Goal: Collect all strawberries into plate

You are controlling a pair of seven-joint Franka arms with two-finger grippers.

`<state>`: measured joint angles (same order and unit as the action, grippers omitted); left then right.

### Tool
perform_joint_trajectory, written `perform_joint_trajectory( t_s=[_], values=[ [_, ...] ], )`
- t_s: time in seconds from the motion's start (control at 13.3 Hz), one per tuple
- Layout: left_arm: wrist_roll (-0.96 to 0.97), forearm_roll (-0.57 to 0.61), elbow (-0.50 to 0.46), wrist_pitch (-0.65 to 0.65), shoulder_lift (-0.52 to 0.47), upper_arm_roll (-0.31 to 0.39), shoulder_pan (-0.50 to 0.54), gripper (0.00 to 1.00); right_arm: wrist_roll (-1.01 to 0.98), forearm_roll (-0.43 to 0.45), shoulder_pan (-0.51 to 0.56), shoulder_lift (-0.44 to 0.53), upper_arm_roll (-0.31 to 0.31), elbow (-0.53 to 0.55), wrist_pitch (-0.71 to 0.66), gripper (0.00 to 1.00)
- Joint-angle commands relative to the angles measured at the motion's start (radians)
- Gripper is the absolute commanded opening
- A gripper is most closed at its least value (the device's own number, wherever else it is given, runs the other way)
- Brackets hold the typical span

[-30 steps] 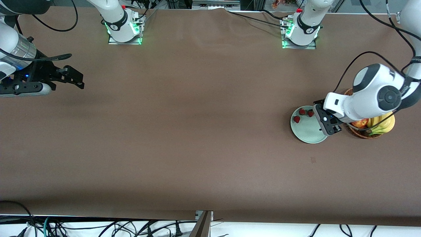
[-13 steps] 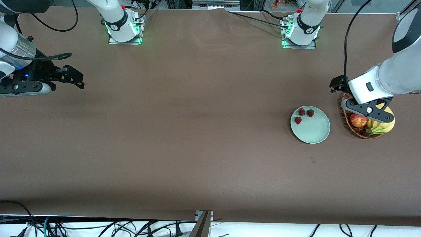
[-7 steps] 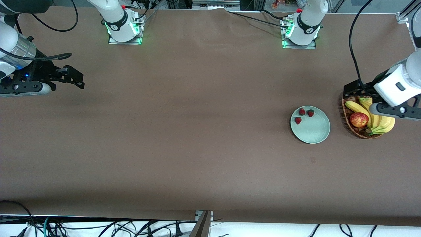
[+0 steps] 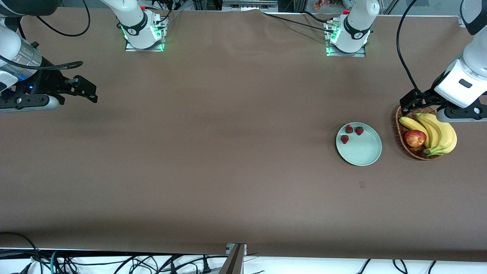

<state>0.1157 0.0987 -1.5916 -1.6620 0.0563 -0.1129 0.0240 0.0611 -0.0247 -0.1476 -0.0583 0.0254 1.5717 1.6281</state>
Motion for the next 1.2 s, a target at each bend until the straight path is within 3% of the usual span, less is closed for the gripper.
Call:
perform_joint_trajectory(
  t_s=[0.0,0.15,0.3,0.45,1.13],
  values=[
    [0.010,-0.039,-0.051,0.063,-0.058,0.021,-0.015,1.00,-0.001,-0.001,0.003,-0.003,-0.005,-0.016,-0.013,1.00],
    [0.010,-0.039,-0.038,0.096,-0.059,0.004,-0.012,1.00,-0.001,-0.001,0.003,-0.003,-0.005,-0.016,-0.013,1.00],
    [0.016,-0.106,-0.045,0.128,-0.062,0.053,-0.021,1.00,-0.001,-0.001,0.003,-0.003,-0.005,-0.016,-0.014,1.00],
    [0.016,-0.079,-0.044,0.122,-0.062,0.079,-0.074,1.00,-0.001,-0.001,0.003,-0.003,-0.007,-0.016,-0.016,1.00],
    [0.001,-0.060,-0.036,0.090,-0.046,0.079,-0.062,1.00,-0.001,-0.003,0.003,-0.003,-0.005,-0.016,-0.016,1.00]
  ],
)
